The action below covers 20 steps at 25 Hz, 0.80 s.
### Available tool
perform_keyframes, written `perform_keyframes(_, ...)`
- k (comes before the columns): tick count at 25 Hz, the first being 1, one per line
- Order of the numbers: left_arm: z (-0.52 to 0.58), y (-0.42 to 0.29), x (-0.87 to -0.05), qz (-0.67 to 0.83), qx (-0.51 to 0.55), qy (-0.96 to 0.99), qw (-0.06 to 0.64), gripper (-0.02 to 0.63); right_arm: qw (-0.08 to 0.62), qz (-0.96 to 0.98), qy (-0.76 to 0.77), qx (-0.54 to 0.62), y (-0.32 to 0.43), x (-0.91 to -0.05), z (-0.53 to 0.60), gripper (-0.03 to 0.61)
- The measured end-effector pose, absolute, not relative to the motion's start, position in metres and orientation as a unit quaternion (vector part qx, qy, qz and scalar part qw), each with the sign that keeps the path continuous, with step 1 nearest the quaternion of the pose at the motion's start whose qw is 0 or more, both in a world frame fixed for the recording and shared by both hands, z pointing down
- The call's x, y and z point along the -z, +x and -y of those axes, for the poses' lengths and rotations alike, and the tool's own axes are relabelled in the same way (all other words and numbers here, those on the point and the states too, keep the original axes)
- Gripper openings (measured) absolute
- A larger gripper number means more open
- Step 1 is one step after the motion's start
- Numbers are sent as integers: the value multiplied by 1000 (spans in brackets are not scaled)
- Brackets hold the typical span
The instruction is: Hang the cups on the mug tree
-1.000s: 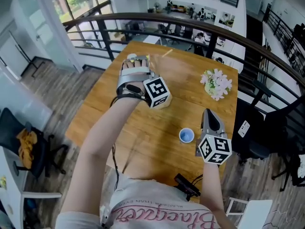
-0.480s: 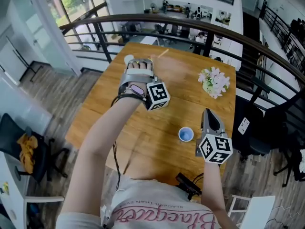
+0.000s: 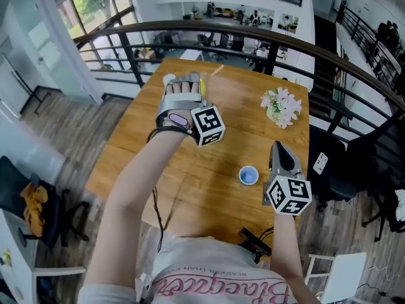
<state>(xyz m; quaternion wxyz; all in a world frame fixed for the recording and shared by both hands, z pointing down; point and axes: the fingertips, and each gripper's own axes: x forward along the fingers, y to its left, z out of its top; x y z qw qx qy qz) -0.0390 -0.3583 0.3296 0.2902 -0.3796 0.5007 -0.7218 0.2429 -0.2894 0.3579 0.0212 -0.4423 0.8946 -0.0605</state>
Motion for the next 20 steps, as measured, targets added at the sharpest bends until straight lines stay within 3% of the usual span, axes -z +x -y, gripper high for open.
perform_keyframes(4,349,-38,-326,-528,681,-421,284,594,16,-893,-448,48,239,-351,280,2)
perform_keyframes(20,302,-43,-290,-630,434,-582,276,594,-15,-878,-476,-54,205,-325,251,2)
